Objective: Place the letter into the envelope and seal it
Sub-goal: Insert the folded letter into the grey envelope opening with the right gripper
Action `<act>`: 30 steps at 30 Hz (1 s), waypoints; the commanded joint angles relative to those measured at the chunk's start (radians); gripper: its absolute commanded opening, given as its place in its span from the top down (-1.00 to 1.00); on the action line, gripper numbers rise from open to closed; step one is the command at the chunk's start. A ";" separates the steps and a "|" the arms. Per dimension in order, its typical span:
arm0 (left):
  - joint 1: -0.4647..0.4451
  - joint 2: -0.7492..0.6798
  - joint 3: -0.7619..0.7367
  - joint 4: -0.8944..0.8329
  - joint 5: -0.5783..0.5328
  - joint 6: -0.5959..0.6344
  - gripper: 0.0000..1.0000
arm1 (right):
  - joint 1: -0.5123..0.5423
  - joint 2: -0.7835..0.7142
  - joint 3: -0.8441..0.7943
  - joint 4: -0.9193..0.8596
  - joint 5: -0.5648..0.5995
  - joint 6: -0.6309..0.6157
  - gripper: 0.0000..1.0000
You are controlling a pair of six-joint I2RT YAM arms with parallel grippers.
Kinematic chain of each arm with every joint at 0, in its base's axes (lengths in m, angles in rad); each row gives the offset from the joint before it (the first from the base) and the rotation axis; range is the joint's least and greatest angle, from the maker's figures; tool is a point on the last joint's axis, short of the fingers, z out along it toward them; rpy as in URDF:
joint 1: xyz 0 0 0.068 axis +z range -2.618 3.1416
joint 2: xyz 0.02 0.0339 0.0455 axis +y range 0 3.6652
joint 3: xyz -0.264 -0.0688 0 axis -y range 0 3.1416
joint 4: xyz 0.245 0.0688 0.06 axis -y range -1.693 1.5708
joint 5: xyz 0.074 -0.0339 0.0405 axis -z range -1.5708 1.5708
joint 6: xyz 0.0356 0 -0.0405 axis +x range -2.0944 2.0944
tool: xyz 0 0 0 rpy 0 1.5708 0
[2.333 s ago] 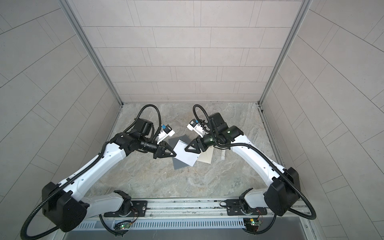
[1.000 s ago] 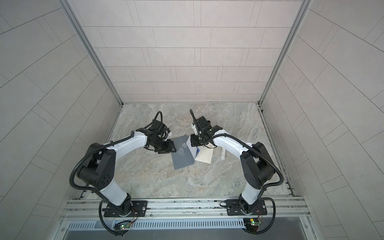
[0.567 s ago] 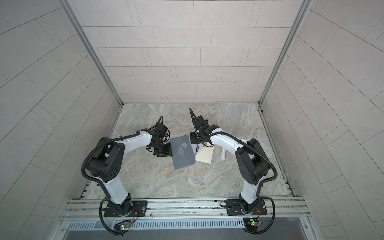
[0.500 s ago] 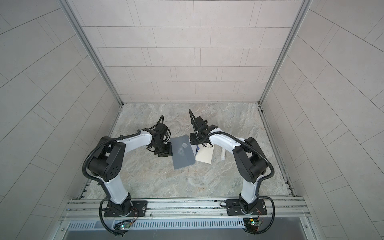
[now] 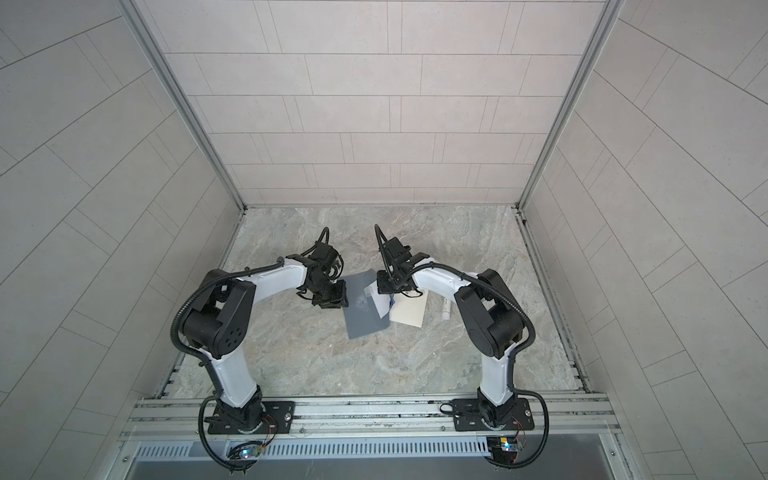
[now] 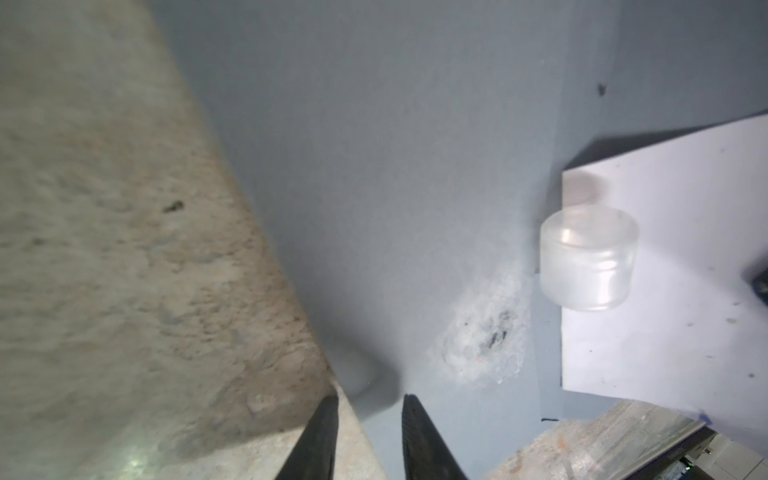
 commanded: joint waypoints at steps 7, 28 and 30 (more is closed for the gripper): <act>-0.002 0.092 -0.033 0.003 -0.059 -0.020 0.32 | 0.020 0.045 0.010 0.043 -0.010 0.037 1.00; -0.002 0.111 -0.053 0.030 -0.039 -0.053 0.25 | 0.031 0.088 -0.025 0.096 -0.029 0.059 1.00; -0.002 0.113 -0.054 0.029 -0.042 -0.052 0.26 | 0.030 0.096 -0.024 0.090 -0.031 0.060 1.00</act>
